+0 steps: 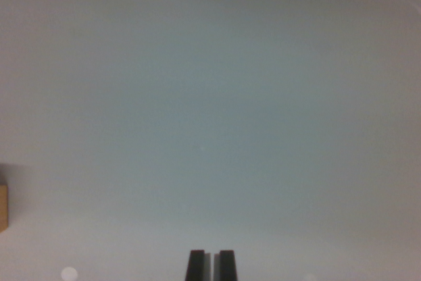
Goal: Push wooden cube
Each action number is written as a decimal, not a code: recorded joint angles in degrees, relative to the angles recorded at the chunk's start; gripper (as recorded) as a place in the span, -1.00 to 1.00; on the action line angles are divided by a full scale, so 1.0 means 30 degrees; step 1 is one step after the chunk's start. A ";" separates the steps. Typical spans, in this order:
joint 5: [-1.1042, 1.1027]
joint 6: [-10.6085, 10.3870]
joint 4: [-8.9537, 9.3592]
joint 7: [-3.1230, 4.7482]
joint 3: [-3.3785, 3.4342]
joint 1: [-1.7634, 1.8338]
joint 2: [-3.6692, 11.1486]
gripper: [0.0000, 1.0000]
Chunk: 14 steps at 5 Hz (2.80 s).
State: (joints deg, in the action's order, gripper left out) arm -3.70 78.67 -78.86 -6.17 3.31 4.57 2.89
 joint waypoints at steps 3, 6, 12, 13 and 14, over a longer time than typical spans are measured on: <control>-0.0173 -0.1641 0.1316 -0.1333 0.0465 0.0778 0.0494 -1.00; -0.0265 -0.2513 0.2015 -0.2042 0.0712 0.1192 0.0757 -1.00; -0.0545 -0.5172 0.4146 -0.4203 0.1465 0.2454 0.1558 -1.00; -0.0639 -0.6067 0.4864 -0.4930 0.1719 0.2878 0.1828 -1.00; -0.0639 -0.6067 0.4864 -0.4930 0.1719 0.2878 0.1828 -1.00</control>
State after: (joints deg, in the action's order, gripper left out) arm -5.61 60.46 -64.26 -20.96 8.47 13.21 8.37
